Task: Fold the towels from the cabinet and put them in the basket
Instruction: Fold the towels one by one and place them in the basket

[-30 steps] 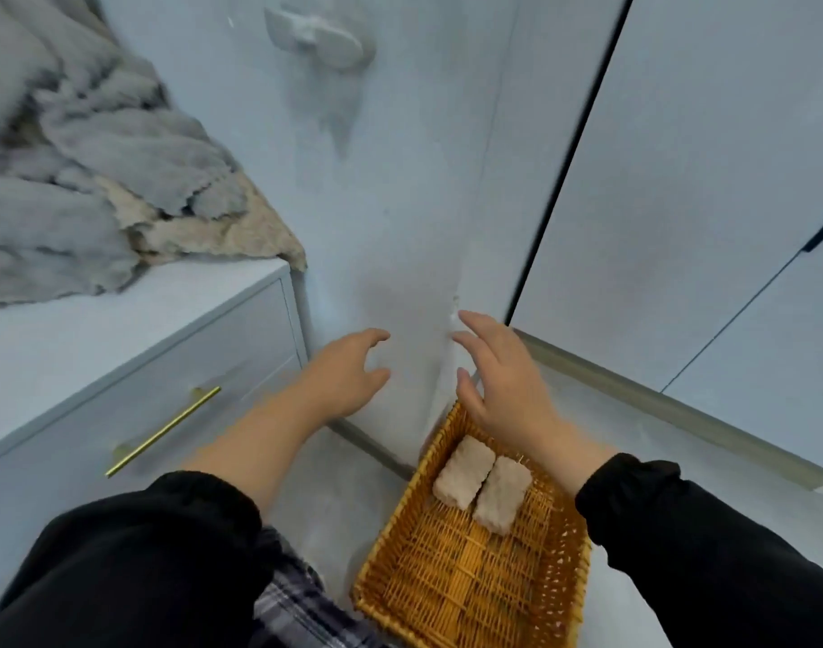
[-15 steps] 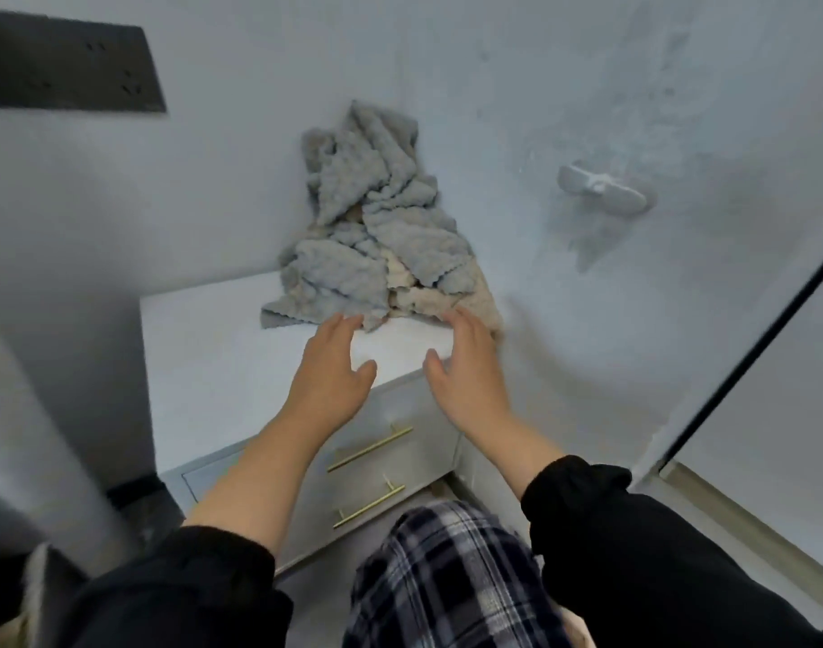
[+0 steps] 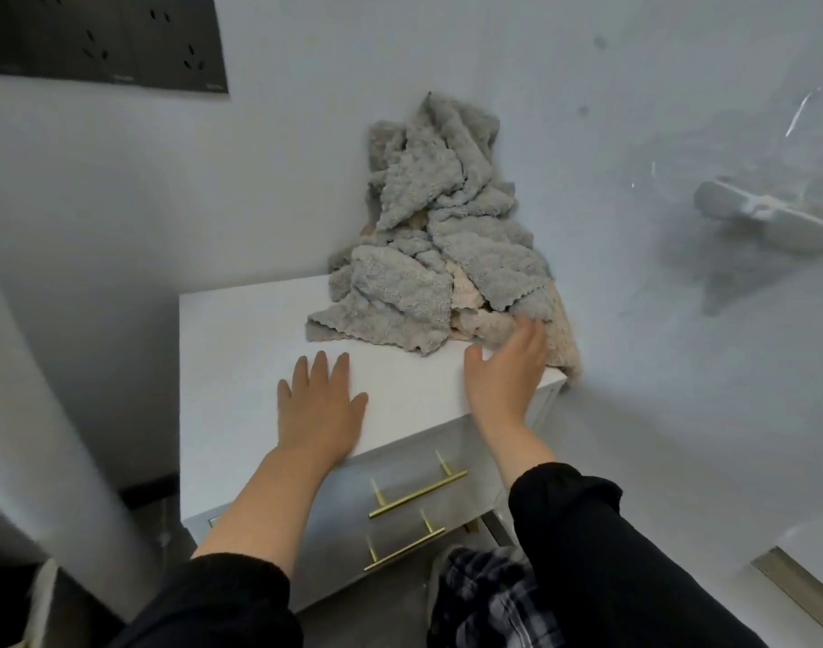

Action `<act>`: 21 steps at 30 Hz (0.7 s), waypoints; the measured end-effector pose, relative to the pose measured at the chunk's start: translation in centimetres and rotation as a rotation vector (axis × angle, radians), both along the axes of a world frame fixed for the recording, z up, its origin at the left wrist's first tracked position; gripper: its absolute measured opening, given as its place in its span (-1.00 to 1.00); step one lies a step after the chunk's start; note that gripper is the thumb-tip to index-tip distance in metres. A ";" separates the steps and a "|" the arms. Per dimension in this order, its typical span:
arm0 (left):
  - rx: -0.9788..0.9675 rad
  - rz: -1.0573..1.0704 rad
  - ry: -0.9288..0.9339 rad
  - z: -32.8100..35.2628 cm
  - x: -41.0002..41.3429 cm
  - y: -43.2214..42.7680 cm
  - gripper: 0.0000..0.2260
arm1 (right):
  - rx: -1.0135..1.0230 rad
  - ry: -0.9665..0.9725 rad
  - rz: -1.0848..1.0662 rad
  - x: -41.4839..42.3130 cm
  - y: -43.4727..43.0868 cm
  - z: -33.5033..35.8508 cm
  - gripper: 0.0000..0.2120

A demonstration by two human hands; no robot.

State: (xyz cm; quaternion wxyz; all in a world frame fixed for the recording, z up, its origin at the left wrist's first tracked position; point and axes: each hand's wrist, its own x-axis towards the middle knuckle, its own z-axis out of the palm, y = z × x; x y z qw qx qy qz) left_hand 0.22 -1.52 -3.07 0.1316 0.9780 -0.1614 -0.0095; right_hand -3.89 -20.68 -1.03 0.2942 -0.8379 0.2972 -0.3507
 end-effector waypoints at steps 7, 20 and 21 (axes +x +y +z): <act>0.005 -0.050 -0.089 -0.4 0.4 -1.0 -0.33 | 0.082 0.065 -0.203 1.5 -6.2 -0.4 -0.62; -0.025 -0.062 -0.123 -0.2 0.1 -1.1 -0.32 | 0.382 -0.677 -0.130 -1.1 -5.6 8.1 -0.96; -0.033 -0.061 -0.117 -0.2 0.0 -1.1 -0.32 | 0.356 -0.746 -0.126 -1.6 -5.0 8.9 -0.96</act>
